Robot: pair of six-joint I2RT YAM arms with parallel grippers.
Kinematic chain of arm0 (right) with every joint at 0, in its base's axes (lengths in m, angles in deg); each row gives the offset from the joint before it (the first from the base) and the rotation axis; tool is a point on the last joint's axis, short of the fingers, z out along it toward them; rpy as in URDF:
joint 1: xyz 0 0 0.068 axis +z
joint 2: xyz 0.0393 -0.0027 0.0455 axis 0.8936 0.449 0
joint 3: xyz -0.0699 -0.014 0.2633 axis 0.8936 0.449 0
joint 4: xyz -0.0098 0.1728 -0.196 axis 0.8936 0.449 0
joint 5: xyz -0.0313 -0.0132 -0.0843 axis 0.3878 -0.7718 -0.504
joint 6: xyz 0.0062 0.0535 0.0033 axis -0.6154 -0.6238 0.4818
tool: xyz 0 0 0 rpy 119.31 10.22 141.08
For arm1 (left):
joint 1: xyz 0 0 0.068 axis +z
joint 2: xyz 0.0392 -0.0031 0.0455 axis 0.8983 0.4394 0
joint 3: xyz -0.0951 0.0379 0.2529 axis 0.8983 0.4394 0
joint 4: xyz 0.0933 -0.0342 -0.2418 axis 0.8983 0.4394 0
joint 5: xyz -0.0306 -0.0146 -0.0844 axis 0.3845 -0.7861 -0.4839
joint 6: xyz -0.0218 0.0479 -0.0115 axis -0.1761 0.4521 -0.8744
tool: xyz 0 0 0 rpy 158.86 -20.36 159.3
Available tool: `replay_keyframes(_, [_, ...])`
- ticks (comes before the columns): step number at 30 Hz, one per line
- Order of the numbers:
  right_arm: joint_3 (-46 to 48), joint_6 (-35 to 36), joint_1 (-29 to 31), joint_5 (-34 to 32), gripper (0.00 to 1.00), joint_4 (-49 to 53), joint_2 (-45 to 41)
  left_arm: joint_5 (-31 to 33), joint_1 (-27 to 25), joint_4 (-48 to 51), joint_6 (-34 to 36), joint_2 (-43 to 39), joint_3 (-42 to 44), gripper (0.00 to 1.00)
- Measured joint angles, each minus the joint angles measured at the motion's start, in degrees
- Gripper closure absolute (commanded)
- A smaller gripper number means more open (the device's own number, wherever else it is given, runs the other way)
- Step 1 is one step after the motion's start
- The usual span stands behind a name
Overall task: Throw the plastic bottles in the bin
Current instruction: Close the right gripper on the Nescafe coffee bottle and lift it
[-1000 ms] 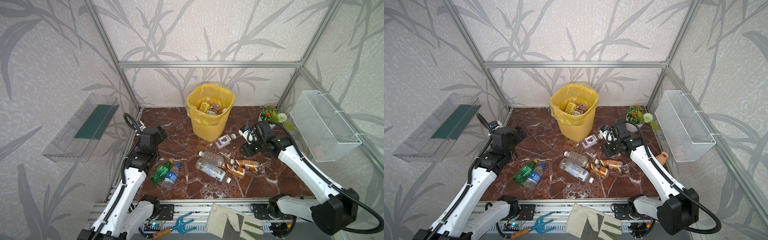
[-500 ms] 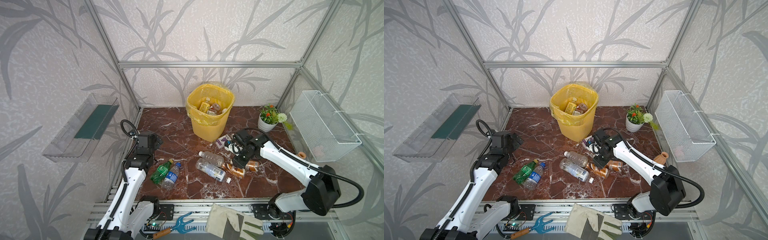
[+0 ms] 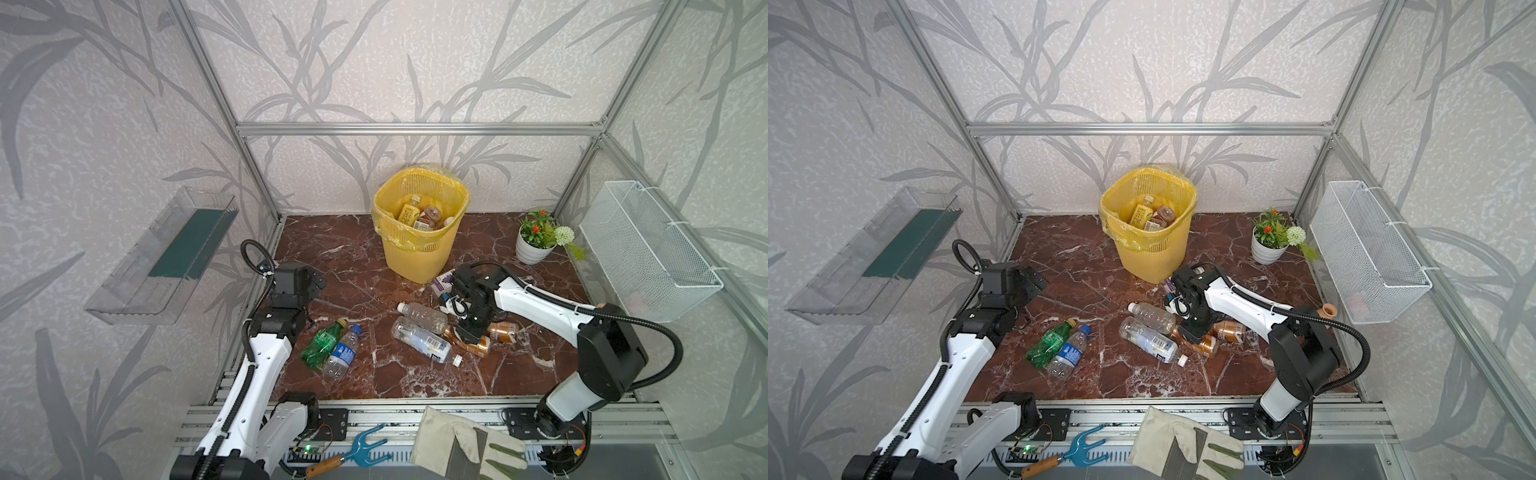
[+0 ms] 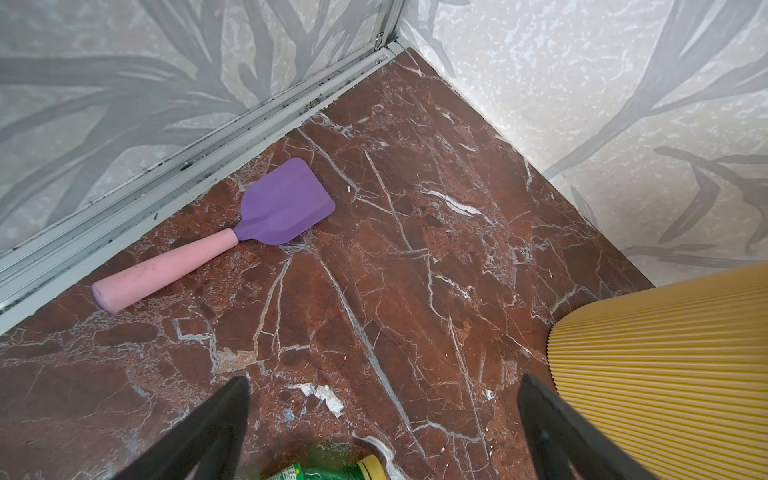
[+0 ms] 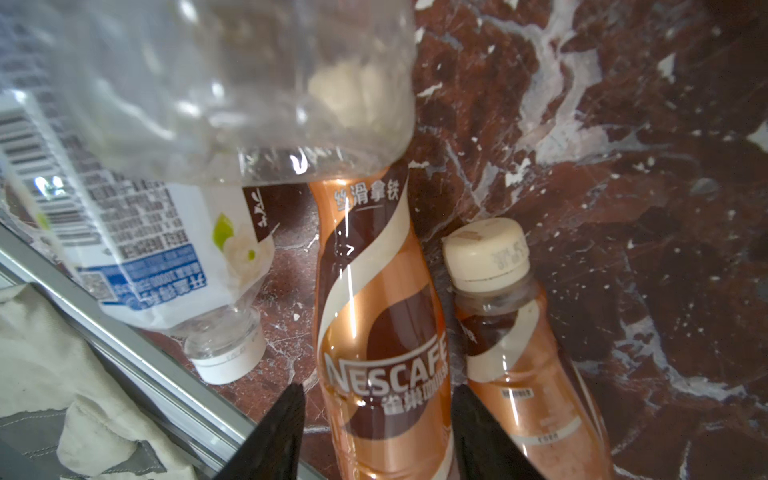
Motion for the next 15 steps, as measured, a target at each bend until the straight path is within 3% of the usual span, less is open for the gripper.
replay_keyframes(15, [-0.3, 0.0, 1.6, 0.0, 0.36, -1.0, 6.4, -0.1, 0.9, 0.4, 0.5, -0.6, 0.0, 0.01])
